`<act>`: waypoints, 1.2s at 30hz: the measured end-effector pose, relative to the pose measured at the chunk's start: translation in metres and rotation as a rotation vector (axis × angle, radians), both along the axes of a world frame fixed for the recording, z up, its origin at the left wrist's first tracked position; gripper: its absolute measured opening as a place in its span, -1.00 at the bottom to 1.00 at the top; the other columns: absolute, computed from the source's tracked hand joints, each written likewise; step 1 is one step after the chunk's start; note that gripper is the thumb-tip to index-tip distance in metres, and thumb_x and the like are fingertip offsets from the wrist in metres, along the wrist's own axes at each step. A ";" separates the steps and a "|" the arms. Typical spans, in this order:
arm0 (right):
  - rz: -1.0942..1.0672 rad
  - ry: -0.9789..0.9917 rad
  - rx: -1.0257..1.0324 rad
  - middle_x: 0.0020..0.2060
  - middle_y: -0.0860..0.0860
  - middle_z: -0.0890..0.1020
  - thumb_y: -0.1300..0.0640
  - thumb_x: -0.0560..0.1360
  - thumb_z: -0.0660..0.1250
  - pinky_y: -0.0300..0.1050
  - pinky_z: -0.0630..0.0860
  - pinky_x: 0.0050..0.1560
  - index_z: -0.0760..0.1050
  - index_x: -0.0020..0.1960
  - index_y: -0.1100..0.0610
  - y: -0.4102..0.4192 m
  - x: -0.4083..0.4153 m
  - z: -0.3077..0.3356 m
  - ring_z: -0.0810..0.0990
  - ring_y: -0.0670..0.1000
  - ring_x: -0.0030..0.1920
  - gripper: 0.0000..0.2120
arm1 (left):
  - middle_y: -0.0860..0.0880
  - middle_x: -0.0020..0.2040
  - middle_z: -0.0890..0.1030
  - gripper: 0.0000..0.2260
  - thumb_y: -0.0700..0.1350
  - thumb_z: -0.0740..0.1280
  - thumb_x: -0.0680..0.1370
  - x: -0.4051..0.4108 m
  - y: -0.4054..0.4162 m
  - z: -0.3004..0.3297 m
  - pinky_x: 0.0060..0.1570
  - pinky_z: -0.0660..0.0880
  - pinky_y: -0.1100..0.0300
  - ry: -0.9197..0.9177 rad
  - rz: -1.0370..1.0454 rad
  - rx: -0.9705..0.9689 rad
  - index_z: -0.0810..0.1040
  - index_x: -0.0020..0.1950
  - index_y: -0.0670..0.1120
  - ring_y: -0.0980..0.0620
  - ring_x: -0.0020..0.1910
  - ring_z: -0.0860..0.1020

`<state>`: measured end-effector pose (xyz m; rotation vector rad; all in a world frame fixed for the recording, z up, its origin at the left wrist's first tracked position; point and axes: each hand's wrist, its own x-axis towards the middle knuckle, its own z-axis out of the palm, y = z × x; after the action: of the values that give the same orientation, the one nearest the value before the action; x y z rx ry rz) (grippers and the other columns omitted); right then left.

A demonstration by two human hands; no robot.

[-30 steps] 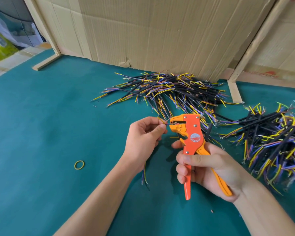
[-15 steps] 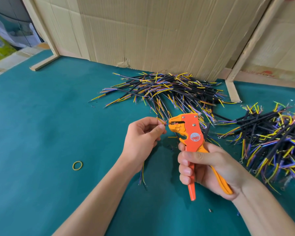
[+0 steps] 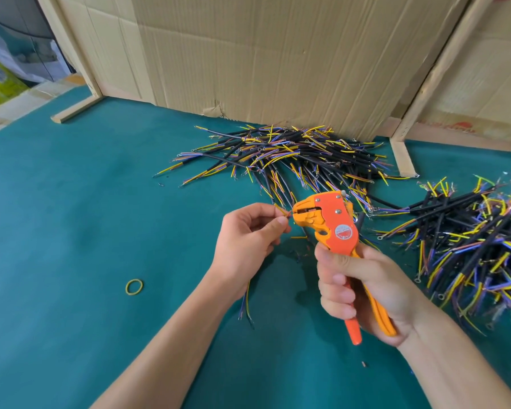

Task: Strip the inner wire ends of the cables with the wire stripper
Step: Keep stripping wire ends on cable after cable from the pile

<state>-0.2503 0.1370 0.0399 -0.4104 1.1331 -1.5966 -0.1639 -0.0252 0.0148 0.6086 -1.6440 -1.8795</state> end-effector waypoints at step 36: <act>0.068 -0.115 -0.046 -0.13 0.38 0.56 0.34 0.34 0.52 0.27 0.60 -0.06 0.53 0.12 0.26 -0.001 0.009 0.000 0.61 0.33 -0.18 -0.62 | -0.04 -0.31 0.55 -0.93 -0.19 0.37 0.35 0.001 0.002 0.007 -0.48 0.21 0.29 0.079 0.052 0.026 0.59 -0.26 -0.02 0.07 -0.45 0.26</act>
<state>-0.2415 0.1364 0.0397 -0.3777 0.9874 -1.5688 -0.1629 -0.0234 0.0222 0.5748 -1.5413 -1.8665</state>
